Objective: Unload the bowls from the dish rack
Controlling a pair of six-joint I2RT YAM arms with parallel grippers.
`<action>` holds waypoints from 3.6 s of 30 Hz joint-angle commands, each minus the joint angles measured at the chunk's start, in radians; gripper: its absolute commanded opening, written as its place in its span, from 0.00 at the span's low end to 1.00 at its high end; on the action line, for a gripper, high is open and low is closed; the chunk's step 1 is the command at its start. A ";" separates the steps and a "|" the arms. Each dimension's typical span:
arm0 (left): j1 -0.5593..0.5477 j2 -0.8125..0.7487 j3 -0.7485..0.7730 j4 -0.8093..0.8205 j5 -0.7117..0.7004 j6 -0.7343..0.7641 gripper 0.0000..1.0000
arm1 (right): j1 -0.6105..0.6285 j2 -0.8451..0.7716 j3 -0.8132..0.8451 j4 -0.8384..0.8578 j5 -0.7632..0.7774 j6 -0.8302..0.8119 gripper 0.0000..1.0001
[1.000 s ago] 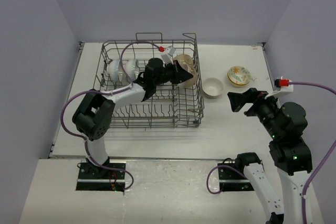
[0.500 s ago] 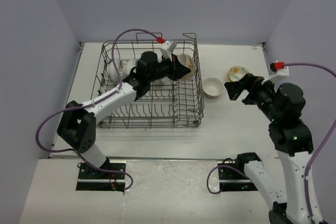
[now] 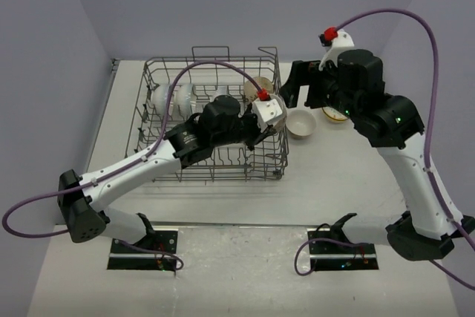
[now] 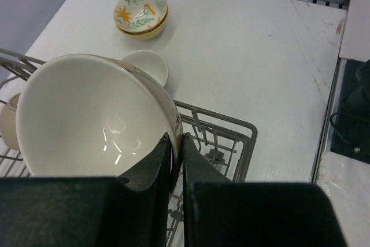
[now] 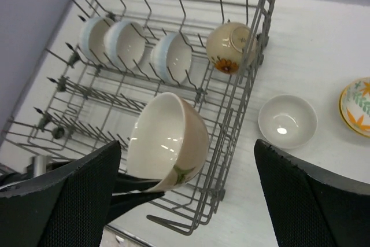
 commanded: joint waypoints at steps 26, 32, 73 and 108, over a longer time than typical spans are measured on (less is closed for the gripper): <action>-0.302 -0.051 0.164 -0.129 -0.245 0.273 0.00 | 0.134 0.074 -0.130 -0.282 0.050 -0.080 0.28; -0.312 -0.042 0.174 -0.129 -0.343 0.263 0.00 | 0.137 0.031 -0.125 -0.238 0.089 -0.043 0.00; -0.325 -0.568 -0.079 -0.626 -1.181 -0.735 1.00 | -0.423 0.429 -0.553 0.523 -0.066 0.110 0.00; -0.197 -0.502 -0.189 -0.420 -0.934 -0.594 1.00 | -0.466 0.393 -0.659 0.542 -0.046 0.090 0.47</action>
